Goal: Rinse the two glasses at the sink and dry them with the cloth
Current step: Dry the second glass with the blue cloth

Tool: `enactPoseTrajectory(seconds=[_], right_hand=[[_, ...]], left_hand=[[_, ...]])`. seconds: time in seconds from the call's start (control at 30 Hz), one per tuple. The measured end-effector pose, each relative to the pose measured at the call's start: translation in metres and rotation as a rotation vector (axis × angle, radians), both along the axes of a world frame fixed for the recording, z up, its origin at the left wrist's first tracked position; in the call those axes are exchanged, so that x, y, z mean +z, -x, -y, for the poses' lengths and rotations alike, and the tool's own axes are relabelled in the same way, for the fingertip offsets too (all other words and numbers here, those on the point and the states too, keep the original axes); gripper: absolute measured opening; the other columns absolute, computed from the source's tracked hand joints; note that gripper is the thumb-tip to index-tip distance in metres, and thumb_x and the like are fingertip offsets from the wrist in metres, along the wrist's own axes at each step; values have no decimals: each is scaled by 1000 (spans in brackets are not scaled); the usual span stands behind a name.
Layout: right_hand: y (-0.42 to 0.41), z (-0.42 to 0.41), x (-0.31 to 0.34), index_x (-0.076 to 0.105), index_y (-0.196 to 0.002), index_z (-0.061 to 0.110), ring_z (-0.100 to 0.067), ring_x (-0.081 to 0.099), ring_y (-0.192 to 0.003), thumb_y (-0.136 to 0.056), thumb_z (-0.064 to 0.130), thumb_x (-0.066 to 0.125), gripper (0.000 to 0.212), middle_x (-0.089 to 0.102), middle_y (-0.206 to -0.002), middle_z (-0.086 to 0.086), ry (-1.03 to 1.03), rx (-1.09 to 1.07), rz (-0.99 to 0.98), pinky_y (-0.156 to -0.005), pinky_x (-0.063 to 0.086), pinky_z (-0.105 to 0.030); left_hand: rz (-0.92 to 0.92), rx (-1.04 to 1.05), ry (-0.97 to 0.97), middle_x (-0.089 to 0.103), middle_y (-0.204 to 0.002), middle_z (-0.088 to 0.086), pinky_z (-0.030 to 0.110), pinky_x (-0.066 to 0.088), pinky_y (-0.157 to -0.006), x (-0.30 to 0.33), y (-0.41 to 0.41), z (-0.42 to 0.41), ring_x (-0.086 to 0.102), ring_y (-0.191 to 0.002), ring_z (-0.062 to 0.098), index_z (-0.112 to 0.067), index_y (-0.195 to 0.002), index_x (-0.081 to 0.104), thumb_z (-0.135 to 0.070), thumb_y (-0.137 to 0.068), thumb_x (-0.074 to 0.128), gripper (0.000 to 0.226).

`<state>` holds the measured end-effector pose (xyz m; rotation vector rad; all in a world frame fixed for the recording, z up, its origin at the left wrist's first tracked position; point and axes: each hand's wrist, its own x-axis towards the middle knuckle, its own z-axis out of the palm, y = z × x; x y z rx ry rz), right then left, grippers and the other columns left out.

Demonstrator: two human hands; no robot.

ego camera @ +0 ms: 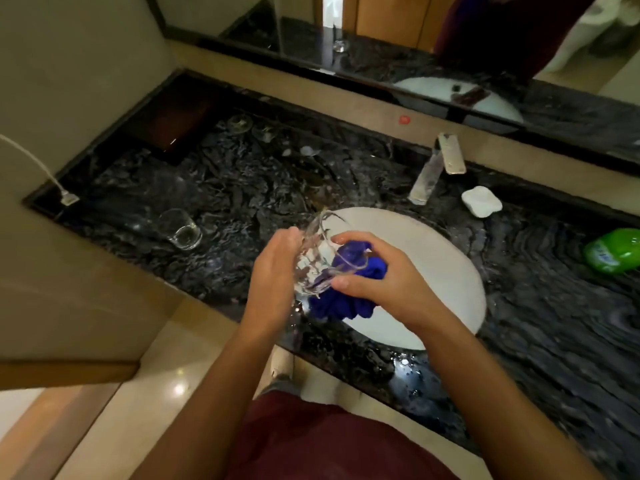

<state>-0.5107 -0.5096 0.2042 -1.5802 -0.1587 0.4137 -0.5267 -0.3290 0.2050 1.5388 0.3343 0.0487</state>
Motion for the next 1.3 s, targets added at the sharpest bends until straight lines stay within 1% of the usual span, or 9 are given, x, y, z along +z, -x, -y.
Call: enactPoseTrajectory(seconds=[0.07, 0.23, 0.33, 0.47, 0.6, 0.7, 0.9, 1.13, 1.3], right_hand=[[-6, -7, -2, 68, -120, 21, -14, 75, -92, -71, 16, 85, 52, 78, -102, 2, -17, 12, -20, -79, 58, -25], [-24, -31, -3, 70, -120, 18, -10, 74, -89, -69, 14, 93, 55, 77, -103, 2, 60, 29, -2, -79, 57, -23], [-35, -44, -2, 69, -121, 23, -14, 74, -95, -71, 22, 93, 55, 75, -109, 5, 193, 89, 62, -83, 60, -26], [-48, -61, -1, 63, -129, 25, -14, 73, -100, -79, 18, 90, 57, 73, -116, 6, 261, 175, 73, -86, 60, -28], [-56, -73, -4, 62, -122, 15, -9, 71, -79, -83, 2, 82, 46, 73, -101, 2, 182, 17, 23, -68, 55, -20], [-62, -76, -9, 64, -111, 13, -6, 67, -74, -84, 5, 83, 35, 71, -91, 11, 129, -139, -3, -62, 51, -18], [-63, -83, -22, 67, -101, 19, -7, 66, -72, -80, 15, 80, 25, 70, -95, 4, 90, -263, -97, -56, 50, -18], [-57, -95, -34, 66, -103, 14, -4, 66, -69, -87, 7, 79, 22, 69, -100, -5, 122, -281, -171, -55, 48, -16], [-54, -98, -40, 66, -104, 13, -4, 67, -72, -89, 3, 77, 20, 68, -104, -7, 131, -286, -206, -56, 50, -17]], left_hand=[[80, -135, -183, 73, -101, -7, 33, 53, -88, -4, 0, -17, 68, -96, 7, -21, -104, 72, -43, -102, 45, 35], [43, -385, -293, 61, -142, -15, 24, 49, -105, -5, -7, -60, 58, -129, -1, -35, -148, 49, -63, -87, 62, 68], [44, -486, -335, 63, -136, -19, 14, 50, -98, -2, -16, -82, 59, -124, -7, -36, -148, 47, -54, -79, 83, 80], [84, -481, -298, 70, -125, -13, 24, 54, -99, -11, -35, -107, 66, -119, 3, -35, -138, 54, -46, -73, 91, 75], [97, -313, -186, 73, -118, -2, 35, 57, -97, -31, -48, -139, 70, -115, 16, -31, -129, 55, -43, -64, 91, 75], [11, -195, -121, 74, -117, 3, 43, 58, -98, -57, -50, -171, 71, -113, 20, -25, -124, 52, -41, -63, 89, 73], [-179, -149, -379, 67, -123, -9, 43, 52, -104, -111, -43, -210, 64, -115, 8, -30, -129, 44, -66, -53, 88, 95], [-173, -58, -521, 59, -124, -11, 27, 44, -94, -144, -35, -220, 58, -114, 11, -37, -127, 44, -35, -70, 95, 77], [-206, -32, -545, 54, -142, 3, 43, 48, -110, -169, -30, -235, 55, -128, 20, -21, -145, 49, -42, -69, 93, 90]])
